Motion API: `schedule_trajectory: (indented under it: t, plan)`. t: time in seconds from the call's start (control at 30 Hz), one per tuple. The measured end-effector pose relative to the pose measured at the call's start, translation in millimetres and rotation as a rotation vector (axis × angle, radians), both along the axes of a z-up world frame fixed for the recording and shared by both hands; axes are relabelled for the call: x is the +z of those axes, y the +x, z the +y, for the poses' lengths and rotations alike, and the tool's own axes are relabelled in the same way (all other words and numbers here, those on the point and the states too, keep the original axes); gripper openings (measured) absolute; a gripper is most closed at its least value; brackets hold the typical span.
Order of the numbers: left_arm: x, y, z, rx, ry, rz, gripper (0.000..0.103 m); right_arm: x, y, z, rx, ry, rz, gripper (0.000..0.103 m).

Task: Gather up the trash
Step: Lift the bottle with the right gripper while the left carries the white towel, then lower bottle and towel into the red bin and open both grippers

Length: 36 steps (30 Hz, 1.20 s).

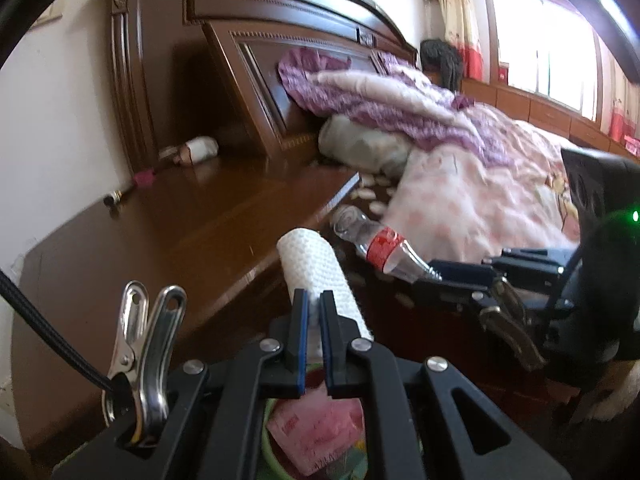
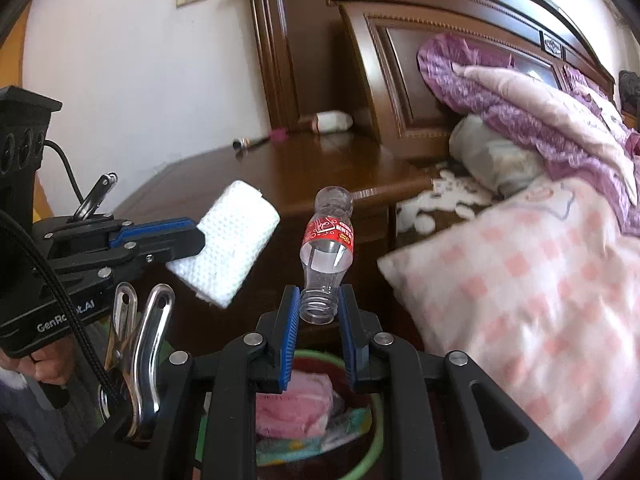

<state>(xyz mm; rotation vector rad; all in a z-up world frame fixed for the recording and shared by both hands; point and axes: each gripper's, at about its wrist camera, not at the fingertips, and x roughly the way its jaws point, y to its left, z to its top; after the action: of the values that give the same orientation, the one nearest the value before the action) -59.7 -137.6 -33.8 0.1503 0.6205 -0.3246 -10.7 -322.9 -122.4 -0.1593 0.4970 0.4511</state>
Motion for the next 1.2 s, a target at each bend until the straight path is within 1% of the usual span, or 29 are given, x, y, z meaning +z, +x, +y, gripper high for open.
schedule_trajectory:
  t: [0.17, 0.27, 0.37, 0.5, 0.53, 0.57, 0.6, 0.63, 0.73, 0.77, 0.9, 1.1, 1.2]
  plan:
    - [-18.8, 1.9, -2.9, 0.002, 0.027, 0.039, 0.006, -17.8, 3.7, -2.8, 0.008, -0.003, 0.068, 0.020]
    - [-29.0, 4.3, -1.3, 0.002, 0.036, 0.069, 0.006, -26.9, 4.2, -0.2, 0.019, -0.025, 0.089, 0.020]
    - [-39.7, 7.0, 1.4, 0.004, 0.041, 0.102, 0.006, -41.6, 5.8, 1.2, 0.025, -0.037, 0.138, 0.020]
    - [-60.5, 11.0, 3.8, 0.000, 0.053, 0.163, 0.006, -64.1, 7.6, 3.1, 0.029, -0.057, 0.205, 0.020]
    - [-70.9, 12.4, 2.8, -0.006, 0.073, 0.174, 0.006, -69.9, 8.7, 3.3, 0.029, -0.062, 0.224, 0.020]
    - [-77.5, 13.6, 1.7, -0.005, 0.092, 0.175, 0.006, -77.2, 10.7, 3.0, 0.020, -0.068, 0.249, 0.020]
    - [-89.6, 16.2, -0.4, -0.006, 0.124, 0.188, 0.006, -81.3, 12.7, 2.3, 0.014, -0.069, 0.265, 0.020]
    - [-99.4, 19.0, -1.1, -0.008, 0.139, 0.213, 0.006, -90.1, 16.1, 1.1, 0.002, -0.068, 0.300, 0.020]
    - [-123.6, 25.5, -0.7, -0.010, 0.152, 0.295, 0.006, -116.2, 26.2, -1.4, -0.014, -0.056, 0.407, 0.020]
    - [-128.5, 26.9, -0.7, -0.012, 0.154, 0.312, 0.006, -121.7, 28.2, -1.1, -0.018, -0.060, 0.424, 0.020]
    - [-156.6, 34.6, -0.5, -0.026, 0.152, 0.413, 0.006, -153.2, 32.8, 7.4, -0.037, -0.116, 0.519, 0.020]
    - [-190.6, 41.2, 1.1, -0.025, 0.201, 0.475, 0.006, -183.0, 42.5, 13.6, -0.120, -0.185, 0.631, 0.020]
    - [-212.3, 44.8, 2.1, -0.020, 0.228, 0.519, 0.006, -205.0, 45.1, 15.5, -0.131, -0.209, 0.713, 0.020]
